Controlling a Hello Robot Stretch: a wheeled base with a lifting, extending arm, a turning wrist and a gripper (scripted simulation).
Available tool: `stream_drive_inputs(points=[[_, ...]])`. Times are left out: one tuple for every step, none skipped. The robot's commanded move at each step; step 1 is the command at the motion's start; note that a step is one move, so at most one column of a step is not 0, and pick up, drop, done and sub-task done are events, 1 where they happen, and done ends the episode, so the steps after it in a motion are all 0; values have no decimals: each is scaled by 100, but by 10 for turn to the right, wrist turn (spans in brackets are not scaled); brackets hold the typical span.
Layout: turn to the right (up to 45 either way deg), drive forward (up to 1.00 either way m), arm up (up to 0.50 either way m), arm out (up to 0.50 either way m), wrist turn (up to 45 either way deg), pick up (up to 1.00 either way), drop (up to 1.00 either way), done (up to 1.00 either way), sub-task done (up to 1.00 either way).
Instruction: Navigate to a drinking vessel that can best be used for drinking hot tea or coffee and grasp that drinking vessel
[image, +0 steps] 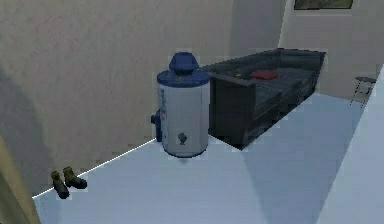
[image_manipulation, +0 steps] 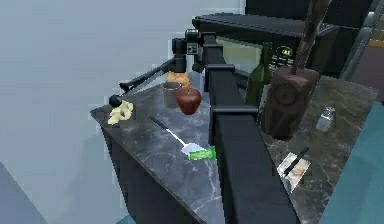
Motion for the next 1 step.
stream_drive_inputs(points=[[0,0,0,0,450,0,0,0,0]])
